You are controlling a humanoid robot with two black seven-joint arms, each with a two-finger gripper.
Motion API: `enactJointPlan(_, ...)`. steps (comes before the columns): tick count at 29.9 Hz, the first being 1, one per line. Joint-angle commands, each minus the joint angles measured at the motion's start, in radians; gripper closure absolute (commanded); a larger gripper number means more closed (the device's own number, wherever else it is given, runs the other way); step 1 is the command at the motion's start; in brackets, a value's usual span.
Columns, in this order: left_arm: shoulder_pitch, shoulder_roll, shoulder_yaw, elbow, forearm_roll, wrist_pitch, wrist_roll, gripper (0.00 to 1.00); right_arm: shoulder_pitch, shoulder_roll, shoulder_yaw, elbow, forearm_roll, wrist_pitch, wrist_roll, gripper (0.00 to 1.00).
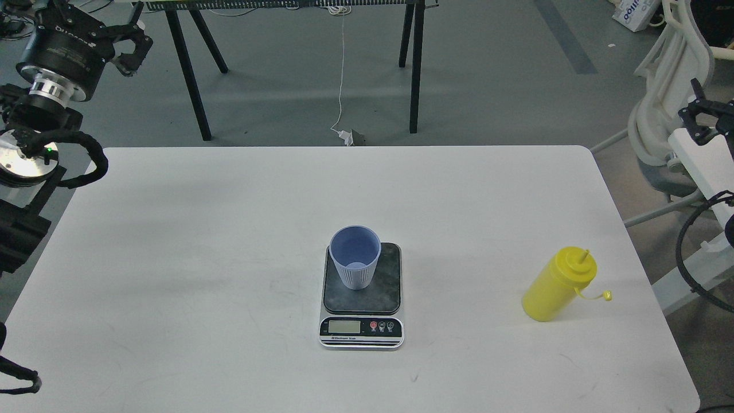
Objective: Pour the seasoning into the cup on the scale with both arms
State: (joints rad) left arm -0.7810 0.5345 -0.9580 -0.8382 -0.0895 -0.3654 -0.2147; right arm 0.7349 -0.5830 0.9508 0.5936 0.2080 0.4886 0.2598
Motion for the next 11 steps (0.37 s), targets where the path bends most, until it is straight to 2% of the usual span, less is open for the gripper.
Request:
enactJointPlan(1, 0.002, -0.024, -0.002, 0.024, 0.001, -0.001, 0.0, 0.0, 0.125, 0.1, -0.023, -0.108, -0.001, 0.0, 0.001, 0.01)
enactJointPlan(4, 0.0, -0.041, -0.004, 0.056, 0.0, -0.007, 0.0, 0.0, 0.196, 0.173, -0.049, -0.202, -0.004, 0.0, -0.001, 0.01)
enactJointPlan(11, -0.012, -0.047, -0.002, 0.065, 0.001, -0.001, -0.003, 0.0, 0.21, 0.206, -0.069, -0.202, -0.002, 0.0, 0.001, 0.01)
